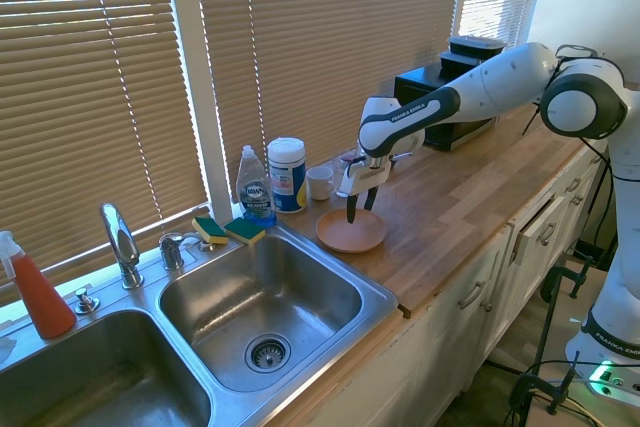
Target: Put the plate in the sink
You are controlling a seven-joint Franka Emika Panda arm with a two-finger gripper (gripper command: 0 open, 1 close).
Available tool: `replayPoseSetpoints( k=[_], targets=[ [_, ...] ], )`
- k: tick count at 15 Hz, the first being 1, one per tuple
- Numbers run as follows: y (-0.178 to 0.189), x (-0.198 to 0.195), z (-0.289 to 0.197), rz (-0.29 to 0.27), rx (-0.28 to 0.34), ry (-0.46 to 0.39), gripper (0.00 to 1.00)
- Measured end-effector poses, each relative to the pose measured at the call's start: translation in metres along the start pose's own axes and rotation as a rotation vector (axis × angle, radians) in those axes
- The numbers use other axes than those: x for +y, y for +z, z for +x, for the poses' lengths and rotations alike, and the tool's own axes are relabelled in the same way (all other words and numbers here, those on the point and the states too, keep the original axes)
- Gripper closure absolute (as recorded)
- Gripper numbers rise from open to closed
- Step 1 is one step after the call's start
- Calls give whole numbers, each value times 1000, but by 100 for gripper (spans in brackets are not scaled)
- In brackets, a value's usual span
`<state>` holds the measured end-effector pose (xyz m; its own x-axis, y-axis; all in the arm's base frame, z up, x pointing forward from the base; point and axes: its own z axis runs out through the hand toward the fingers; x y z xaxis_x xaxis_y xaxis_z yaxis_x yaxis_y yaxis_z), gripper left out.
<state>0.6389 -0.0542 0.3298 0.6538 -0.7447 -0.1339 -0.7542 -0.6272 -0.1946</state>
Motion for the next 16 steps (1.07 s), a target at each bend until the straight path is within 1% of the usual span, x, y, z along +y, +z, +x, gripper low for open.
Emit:
replayPoseSetpoints(
  k=[8, 16],
  targets=[
    [11, 0, 4, -6, -52, -3, 100],
    [15, 6, 17, 5, -75, 1, 100]
  ],
)
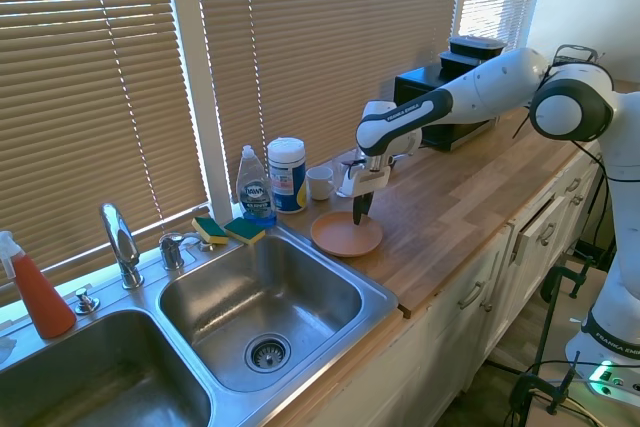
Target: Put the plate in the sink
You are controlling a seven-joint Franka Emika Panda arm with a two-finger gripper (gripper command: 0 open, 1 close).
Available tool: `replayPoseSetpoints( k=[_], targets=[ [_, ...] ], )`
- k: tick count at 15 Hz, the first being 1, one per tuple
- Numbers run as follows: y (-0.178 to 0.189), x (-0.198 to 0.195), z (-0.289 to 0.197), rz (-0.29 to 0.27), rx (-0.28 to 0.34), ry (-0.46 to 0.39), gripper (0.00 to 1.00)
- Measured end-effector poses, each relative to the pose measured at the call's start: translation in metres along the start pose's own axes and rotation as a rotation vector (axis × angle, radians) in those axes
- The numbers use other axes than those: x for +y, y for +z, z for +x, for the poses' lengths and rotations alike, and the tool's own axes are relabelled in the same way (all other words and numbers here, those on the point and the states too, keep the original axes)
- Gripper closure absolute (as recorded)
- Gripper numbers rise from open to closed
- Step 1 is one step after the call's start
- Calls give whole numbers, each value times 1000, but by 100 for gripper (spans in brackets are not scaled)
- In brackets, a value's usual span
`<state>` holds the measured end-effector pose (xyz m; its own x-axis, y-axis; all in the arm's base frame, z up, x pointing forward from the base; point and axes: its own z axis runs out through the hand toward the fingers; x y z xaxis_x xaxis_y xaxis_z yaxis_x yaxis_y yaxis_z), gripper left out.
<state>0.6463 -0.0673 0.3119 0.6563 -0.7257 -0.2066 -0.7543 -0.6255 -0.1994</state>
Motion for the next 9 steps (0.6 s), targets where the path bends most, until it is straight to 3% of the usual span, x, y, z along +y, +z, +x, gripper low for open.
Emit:
replayPoseSetpoints(
  k=[4, 9],
  targets=[
    [-1, 2, 5, 19, -30, -11, 100],
    [1, 13, 21, 76, -118, -43, 100]
  ],
)
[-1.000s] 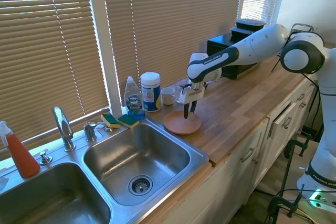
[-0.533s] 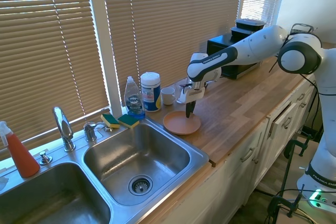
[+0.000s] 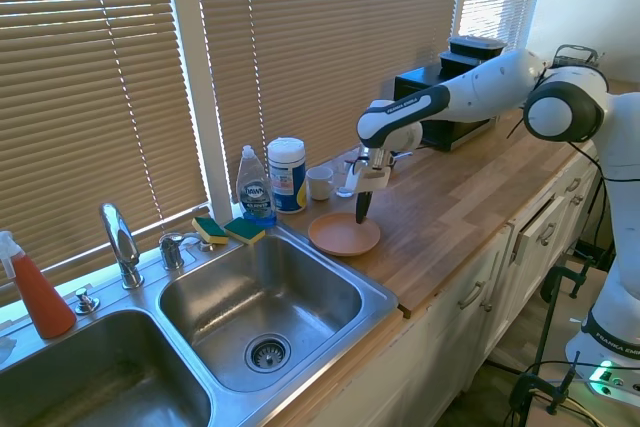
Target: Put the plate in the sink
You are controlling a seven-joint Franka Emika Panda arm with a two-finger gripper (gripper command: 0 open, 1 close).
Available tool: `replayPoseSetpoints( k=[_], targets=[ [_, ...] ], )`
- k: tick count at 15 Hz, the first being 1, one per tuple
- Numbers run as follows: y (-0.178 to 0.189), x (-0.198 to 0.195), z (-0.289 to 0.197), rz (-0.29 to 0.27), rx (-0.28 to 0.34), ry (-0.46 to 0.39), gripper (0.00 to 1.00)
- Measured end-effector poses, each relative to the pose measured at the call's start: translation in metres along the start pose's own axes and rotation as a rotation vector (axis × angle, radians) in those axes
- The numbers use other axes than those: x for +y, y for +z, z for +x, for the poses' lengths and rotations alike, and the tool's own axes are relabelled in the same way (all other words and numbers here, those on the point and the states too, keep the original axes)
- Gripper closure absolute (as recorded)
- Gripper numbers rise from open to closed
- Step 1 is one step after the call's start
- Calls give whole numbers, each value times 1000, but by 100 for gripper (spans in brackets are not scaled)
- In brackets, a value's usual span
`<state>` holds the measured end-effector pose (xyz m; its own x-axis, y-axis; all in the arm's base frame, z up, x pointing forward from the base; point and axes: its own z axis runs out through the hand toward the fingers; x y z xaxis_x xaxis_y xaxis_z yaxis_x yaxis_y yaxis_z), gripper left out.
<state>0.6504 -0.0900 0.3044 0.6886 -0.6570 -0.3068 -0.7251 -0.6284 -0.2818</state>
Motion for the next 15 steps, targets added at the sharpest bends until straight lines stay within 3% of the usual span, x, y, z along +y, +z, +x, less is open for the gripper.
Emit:
replayPoseSetpoints(
  k=[8, 15],
  targets=[
    [-18, -2, 16, 64, -63, -18, 100],
    [-44, -50, -55, 83, -76, -51, 100]
  ],
)
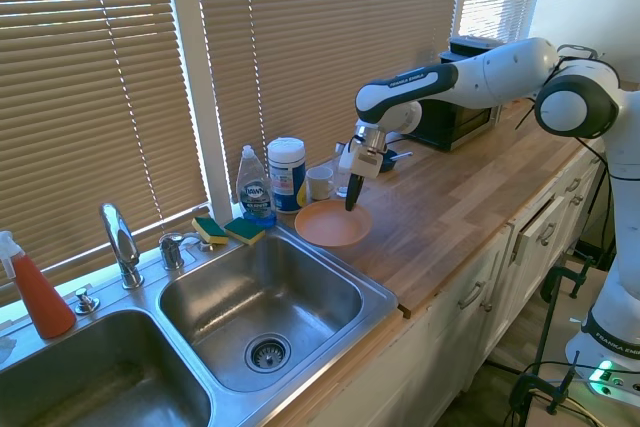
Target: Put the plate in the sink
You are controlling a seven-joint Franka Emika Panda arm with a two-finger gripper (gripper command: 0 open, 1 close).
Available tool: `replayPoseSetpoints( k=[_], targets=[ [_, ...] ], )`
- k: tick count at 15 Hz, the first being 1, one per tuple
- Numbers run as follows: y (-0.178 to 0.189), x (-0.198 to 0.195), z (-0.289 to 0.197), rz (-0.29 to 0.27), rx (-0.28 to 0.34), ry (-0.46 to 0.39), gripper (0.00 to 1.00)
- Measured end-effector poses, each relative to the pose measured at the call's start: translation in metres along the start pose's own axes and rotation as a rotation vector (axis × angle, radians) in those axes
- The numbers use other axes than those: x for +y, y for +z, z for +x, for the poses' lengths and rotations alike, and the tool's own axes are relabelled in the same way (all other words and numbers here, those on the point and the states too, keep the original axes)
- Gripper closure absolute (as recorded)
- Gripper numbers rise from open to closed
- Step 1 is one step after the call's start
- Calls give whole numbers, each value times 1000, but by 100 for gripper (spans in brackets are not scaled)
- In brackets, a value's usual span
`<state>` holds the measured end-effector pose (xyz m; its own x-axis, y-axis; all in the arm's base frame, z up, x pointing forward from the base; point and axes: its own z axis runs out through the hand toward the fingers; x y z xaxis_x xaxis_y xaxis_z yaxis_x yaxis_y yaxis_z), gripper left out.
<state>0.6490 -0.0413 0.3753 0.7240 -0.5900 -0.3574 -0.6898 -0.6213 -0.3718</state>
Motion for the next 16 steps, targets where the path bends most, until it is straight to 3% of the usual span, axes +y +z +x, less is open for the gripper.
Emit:
replayPoseSetpoints(
  k=[4, 7, 12, 16],
  targets=[
    [7, -28, -34, -6, 14, 16, 100],
    [24, -55, -55, -7, 34, -18, 100],
    [110, -134, -130, -55, 74, -99, 100],
    [183, -167, -134, -103, 107, -102, 100]
  ],
)
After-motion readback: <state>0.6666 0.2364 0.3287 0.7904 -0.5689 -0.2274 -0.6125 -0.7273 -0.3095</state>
